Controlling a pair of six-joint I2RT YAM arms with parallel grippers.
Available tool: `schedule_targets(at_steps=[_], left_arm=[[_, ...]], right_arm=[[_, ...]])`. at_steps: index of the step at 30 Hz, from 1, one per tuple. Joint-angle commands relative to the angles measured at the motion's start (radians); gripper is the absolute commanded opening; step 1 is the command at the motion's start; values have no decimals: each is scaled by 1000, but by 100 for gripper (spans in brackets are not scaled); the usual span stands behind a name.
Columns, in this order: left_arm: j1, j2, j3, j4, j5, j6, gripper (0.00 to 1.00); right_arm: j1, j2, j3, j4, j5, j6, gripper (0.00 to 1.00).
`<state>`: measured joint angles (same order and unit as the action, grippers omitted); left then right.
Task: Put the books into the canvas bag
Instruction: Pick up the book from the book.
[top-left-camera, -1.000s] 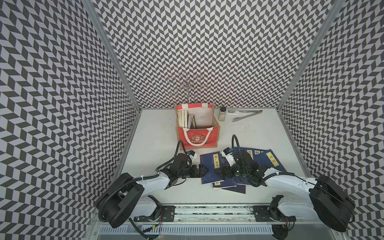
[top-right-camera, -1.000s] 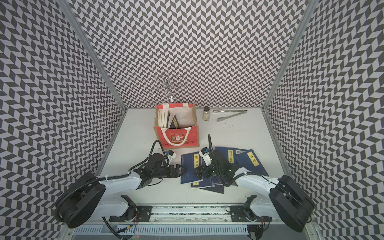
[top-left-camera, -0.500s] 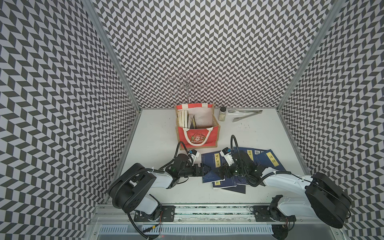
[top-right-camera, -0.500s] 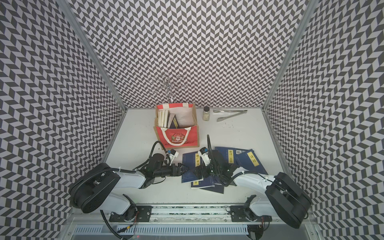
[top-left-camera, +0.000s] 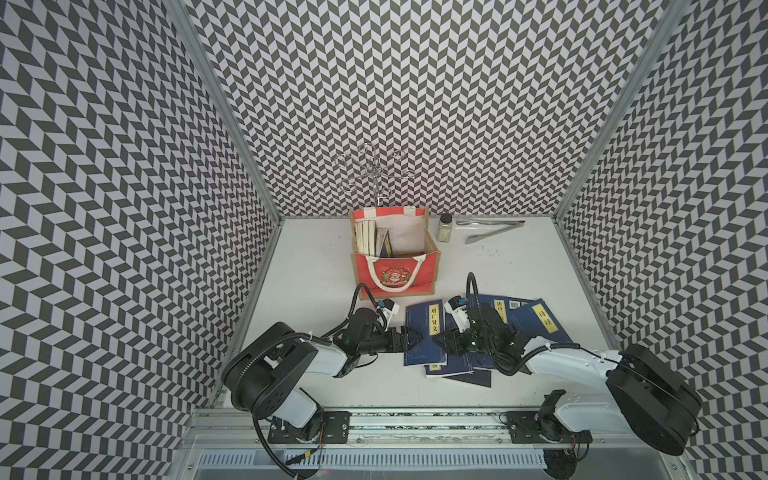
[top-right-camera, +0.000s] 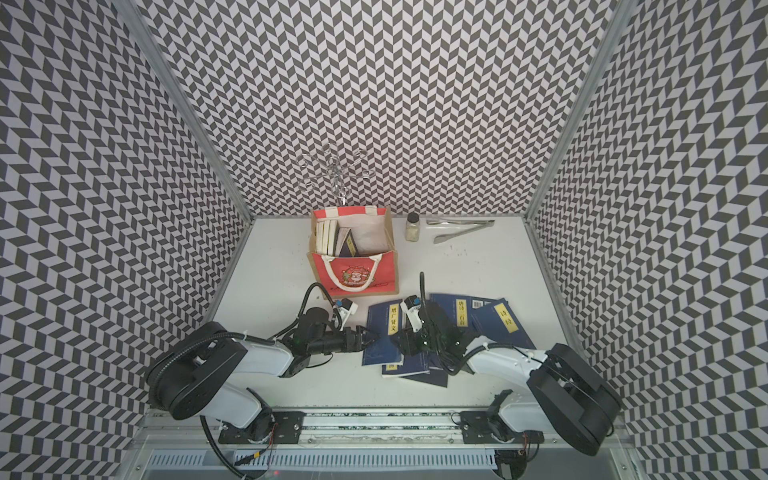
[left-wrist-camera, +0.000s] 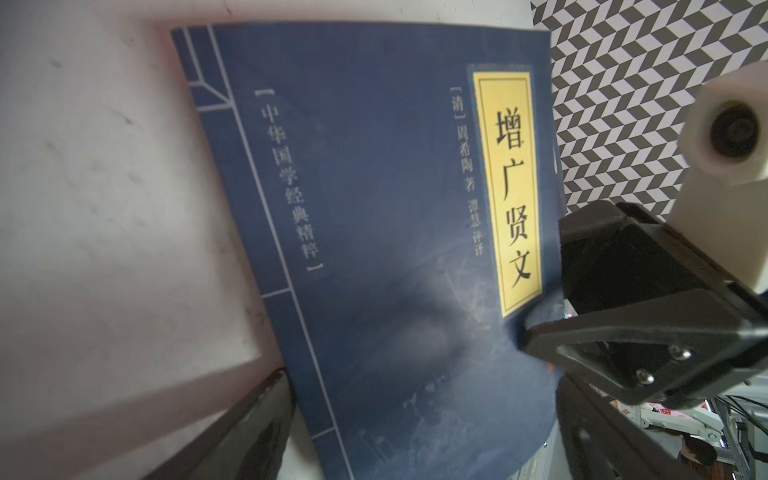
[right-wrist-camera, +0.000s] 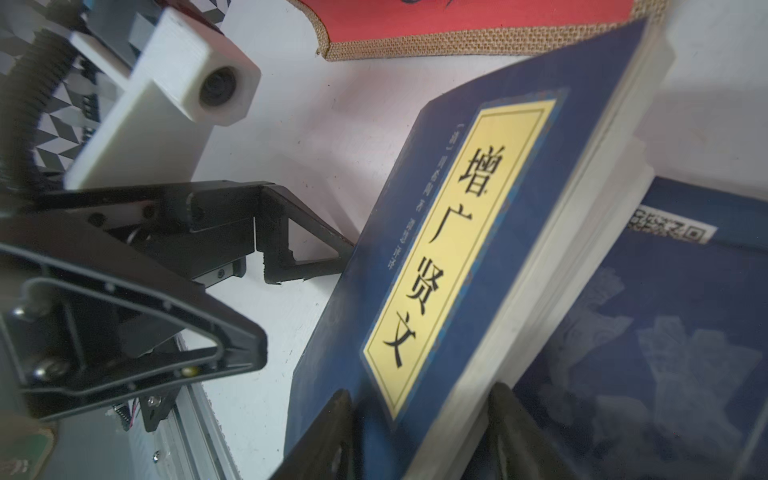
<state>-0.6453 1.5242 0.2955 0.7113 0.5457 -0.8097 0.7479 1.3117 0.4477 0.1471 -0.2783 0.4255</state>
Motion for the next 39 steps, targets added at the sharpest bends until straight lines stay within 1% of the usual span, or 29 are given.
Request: schedule_targets(at_steps=[1,6,12,15,17,20,23,26,32,36,39], left_arm=[[-25,12,2,0,57,-11,96],[-24,-16,4,-35,48,2,96],[-25,-46,5,-52,40,9,96],[-25,-47,6,-48,45,7,96],[-25,-54,5,-50,46,8,96],[-25,-82,-1,-64,42,10,96],[-24,-130,-17,-68,30,17,97],[-23,-182,-39,-62,26,18,99],[-21,-251,-85,-41,23,23,100],[-21,-265,-107,-15,29,29,100],[-12,-315,-92,-76,34,56,99]], right_arm=[[18,12,-16,14,-35,32,44],[11,-9,-18,3,-13,50,25],[-4,-30,-18,-2,-21,51,14],[-12,-35,-17,5,-35,48,5],[-15,-40,-17,5,-36,45,0],[-29,-60,-27,12,-45,51,0],[-52,-102,-59,52,-90,56,0],[-77,-160,-100,105,-140,57,0],[-111,-291,-141,126,-180,58,0],[-119,-349,-151,143,-259,23,0],[-120,-371,-140,98,-305,-30,0]])
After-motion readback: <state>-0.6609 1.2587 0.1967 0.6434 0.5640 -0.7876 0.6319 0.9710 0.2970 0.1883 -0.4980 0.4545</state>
